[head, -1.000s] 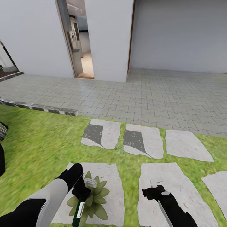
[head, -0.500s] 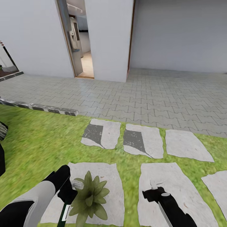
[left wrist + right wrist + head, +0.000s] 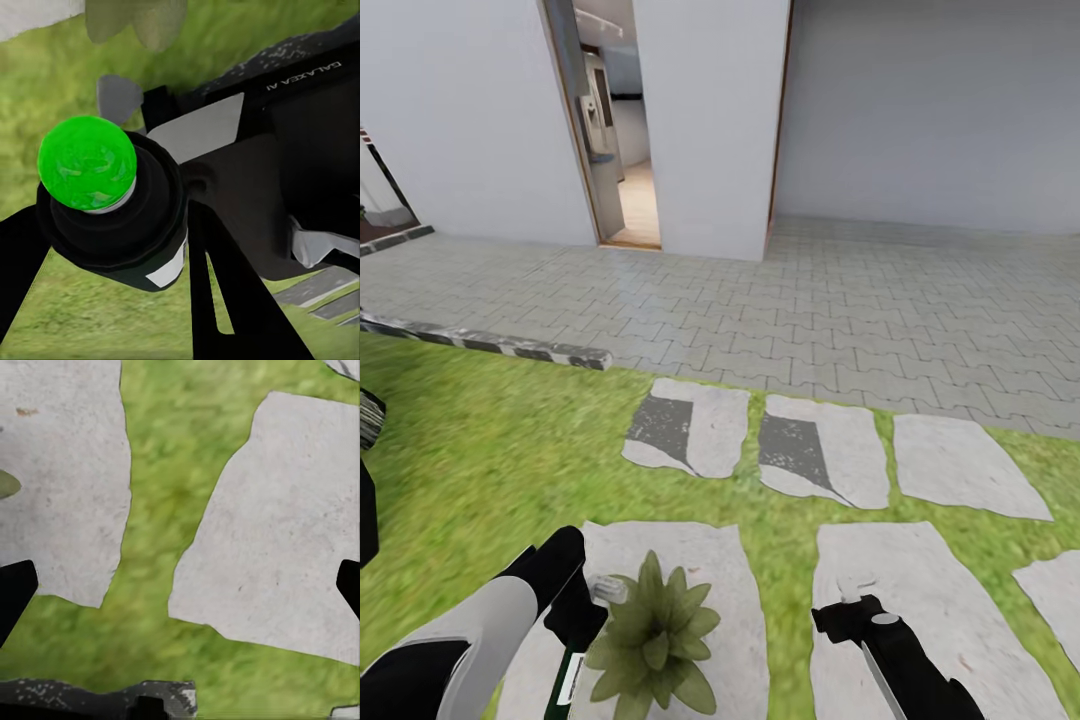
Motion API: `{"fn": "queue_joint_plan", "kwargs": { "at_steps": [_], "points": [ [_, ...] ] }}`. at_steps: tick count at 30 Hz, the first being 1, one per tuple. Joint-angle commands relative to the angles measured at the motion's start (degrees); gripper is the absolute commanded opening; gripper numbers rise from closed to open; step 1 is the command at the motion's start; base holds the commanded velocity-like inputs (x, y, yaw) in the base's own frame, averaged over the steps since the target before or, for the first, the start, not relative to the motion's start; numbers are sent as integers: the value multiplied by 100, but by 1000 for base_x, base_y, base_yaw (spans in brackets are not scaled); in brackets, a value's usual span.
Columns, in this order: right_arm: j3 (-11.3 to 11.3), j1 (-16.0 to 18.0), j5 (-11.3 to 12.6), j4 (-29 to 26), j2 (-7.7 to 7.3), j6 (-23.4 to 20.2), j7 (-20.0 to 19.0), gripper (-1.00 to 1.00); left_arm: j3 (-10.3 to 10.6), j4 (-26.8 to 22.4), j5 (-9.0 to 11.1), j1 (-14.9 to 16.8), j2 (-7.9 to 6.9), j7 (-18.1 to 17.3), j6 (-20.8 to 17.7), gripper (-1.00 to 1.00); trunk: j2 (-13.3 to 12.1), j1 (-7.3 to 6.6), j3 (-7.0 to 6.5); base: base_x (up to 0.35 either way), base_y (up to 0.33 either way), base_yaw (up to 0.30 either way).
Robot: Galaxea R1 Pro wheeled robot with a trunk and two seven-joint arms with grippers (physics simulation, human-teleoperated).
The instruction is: Pick up the pesticide atomizer in the garden and spray insectifuge to fully cover both potted plants in the garden.
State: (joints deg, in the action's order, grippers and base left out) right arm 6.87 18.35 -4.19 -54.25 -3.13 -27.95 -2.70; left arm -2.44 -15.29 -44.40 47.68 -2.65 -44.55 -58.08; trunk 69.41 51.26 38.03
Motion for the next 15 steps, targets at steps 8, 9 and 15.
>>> {"fn": "queue_joint_plan", "kwargs": {
  "at_steps": [8,9,15],
  "points": [
    [7,2,-25,297,-9,-35,-28,100,-20,-10,-63,-2,3,-41,-19,-100,3,0,5,5,16,-90],
    [7,2,-25,298,-7,-35,-28,100,-20,-11,-64,-3,2,-39,-19,-100,3,0,5,0,1,-269],
    [7,2,-28,301,-4,-35,-28,100,-20,-12,-64,-1,2,-37,-19,-100,3,0,5,0,0,-295]
  ]
}}
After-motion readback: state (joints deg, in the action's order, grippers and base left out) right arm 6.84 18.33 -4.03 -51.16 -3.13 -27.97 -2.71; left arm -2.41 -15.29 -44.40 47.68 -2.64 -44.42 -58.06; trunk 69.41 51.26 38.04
